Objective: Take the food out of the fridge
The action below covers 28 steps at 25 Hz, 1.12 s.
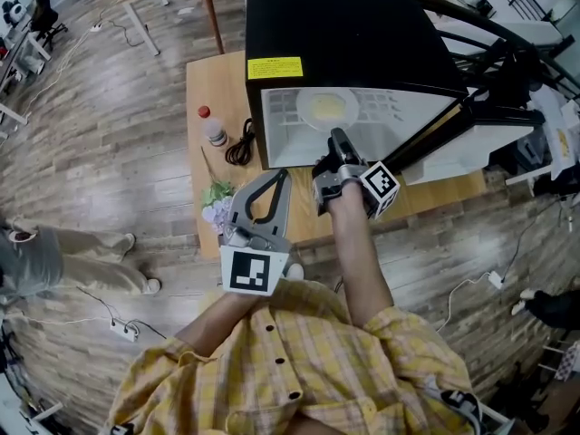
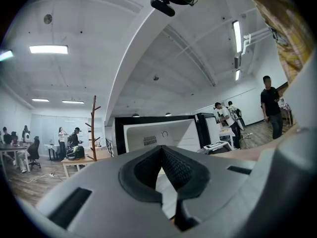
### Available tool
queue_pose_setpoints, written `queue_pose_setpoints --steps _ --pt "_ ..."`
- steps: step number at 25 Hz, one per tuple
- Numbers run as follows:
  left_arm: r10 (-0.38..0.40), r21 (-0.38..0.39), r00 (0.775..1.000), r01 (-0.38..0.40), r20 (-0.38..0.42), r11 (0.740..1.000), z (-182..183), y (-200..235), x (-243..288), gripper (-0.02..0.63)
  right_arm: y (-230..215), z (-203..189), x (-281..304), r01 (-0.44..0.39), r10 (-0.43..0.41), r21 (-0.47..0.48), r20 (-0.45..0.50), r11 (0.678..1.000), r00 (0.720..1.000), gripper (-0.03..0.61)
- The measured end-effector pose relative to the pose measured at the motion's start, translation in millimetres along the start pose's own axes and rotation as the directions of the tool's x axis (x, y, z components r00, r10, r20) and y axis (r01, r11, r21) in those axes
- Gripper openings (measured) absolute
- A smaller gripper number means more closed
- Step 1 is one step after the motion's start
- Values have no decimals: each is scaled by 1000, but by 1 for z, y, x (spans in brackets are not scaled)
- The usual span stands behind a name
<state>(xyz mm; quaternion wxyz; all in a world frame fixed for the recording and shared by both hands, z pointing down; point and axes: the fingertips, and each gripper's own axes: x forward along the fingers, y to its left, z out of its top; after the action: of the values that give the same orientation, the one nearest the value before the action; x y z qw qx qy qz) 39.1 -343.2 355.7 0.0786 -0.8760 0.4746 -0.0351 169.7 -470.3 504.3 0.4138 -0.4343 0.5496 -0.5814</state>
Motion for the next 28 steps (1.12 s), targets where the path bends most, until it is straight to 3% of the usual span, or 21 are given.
queue_pose_setpoints --steps 6,19,28 --pt "1 1 1000 -1 -10 1000 -3 6 2 8 -3 2 15 6 -7 31 12 999 1000 155" --pt "-5 1 1000 5 -11 1000 -7 9 1 8 -11 1 28 63 -63 40 6 997 998 17" --pt "-3 7 1000 3 -1 1000 1 -2 -5 8 -4 -11 -8 73 -72 73 -17 995 997 16"
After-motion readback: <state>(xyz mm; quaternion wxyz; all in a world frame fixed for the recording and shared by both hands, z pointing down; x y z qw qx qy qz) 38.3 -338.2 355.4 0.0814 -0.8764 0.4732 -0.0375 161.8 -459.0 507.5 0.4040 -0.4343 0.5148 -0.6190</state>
